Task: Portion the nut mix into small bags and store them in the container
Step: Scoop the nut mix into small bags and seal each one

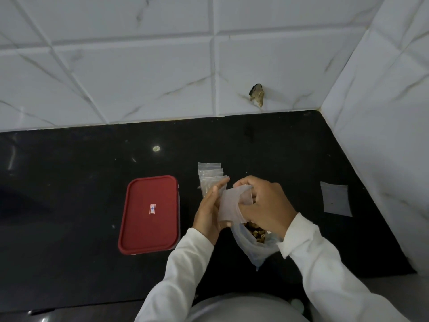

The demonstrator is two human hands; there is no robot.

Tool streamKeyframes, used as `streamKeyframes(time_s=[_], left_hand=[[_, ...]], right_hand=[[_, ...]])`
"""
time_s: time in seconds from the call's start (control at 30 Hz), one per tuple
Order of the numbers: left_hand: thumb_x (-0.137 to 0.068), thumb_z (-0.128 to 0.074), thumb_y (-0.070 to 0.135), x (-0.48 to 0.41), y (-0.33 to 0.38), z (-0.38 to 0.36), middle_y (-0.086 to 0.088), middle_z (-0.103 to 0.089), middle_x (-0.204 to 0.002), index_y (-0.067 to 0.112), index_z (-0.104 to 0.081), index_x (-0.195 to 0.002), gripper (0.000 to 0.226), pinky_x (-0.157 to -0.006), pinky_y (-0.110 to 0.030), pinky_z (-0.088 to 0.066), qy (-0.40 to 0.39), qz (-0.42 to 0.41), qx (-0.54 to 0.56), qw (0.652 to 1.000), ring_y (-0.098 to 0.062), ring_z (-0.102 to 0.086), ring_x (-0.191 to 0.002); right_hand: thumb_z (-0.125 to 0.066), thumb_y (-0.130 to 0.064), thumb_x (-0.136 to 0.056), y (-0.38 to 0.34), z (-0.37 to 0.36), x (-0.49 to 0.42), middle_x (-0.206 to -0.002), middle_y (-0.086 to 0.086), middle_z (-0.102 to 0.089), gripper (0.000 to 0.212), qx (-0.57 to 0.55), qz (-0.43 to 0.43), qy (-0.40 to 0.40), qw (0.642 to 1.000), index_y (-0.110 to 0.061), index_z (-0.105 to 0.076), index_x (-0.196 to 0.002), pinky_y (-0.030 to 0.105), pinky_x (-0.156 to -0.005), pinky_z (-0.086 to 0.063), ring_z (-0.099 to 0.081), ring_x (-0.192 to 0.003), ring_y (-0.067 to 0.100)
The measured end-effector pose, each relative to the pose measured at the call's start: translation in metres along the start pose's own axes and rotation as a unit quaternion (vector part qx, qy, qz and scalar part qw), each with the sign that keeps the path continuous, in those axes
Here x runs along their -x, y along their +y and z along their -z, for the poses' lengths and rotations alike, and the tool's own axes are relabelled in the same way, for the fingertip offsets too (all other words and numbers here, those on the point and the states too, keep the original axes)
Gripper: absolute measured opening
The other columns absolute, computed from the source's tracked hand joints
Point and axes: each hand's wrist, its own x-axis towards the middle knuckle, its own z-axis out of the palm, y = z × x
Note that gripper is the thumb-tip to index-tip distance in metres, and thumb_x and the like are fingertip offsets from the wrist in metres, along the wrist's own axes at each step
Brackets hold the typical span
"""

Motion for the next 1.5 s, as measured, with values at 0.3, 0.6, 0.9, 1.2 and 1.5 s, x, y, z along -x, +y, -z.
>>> streamKeyframes(time_s=[0.3,0.6,0.9,1.2,1.5], left_hand=[[-0.092,-0.058,0.041,0.005,-0.013,-0.006,-0.020,-0.060,-0.112,0.003,-0.044,-0.142,0.064,-0.034,-0.020,-0.046,-0.039,0.102,0.164,0.980,-0.020,-0.068,-0.065],[-0.096,-0.054,0.041,-0.002,-0.013,0.003,-0.021,-0.064,-0.109,0.005,-0.058,-0.128,0.049,-0.050,-0.022,-0.057,-0.020,0.095,0.215,0.972,-0.023,-0.071,-0.077],[-0.100,-0.045,0.045,0.000,-0.012,0.000,-0.016,-0.073,-0.091,0.005,-0.074,-0.096,0.050,-0.072,-0.038,-0.061,-0.008,0.079,0.166,0.983,-0.027,-0.073,-0.083],[-0.094,-0.053,0.050,-0.004,-0.017,0.011,-0.023,-0.053,-0.136,0.013,-0.055,-0.134,0.054,-0.039,-0.018,-0.047,-0.084,0.056,0.197,0.975,-0.025,-0.069,-0.076],[-0.105,-0.039,0.038,-0.002,-0.015,0.012,-0.015,-0.069,-0.077,0.002,-0.068,-0.106,0.046,-0.033,-0.013,-0.041,-0.059,0.119,0.194,0.972,-0.017,-0.065,-0.051]], right_hand=[[-0.070,-0.026,-0.084,-0.006,0.002,-0.005,-0.106,-0.005,-0.063,0.053,0.059,-0.024,-0.044,0.997,-0.027,-0.046,-0.131,0.031,-0.090,-0.053,-0.062,-0.096,0.009],[-0.049,-0.065,-0.086,0.002,-0.022,0.025,-0.121,-0.011,-0.053,0.048,0.051,0.151,0.128,0.979,-0.030,-0.062,-0.116,0.034,-0.084,-0.054,-0.057,-0.105,0.008],[-0.086,-0.041,-0.062,0.008,-0.037,0.033,-0.129,-0.002,-0.047,0.039,0.174,0.235,0.144,0.945,-0.033,-0.064,-0.093,0.035,-0.083,-0.056,-0.051,-0.106,0.016],[-0.044,-0.049,-0.080,-0.001,-0.020,0.014,-0.150,0.002,-0.028,0.053,0.257,0.157,0.023,0.953,-0.023,-0.057,-0.124,0.043,-0.099,-0.043,-0.035,-0.130,0.022],[-0.075,-0.037,-0.074,0.002,-0.007,0.022,-0.146,-0.006,-0.030,0.045,0.179,0.274,0.031,0.944,-0.031,-0.060,-0.116,0.035,-0.092,-0.047,-0.036,-0.124,0.014]])
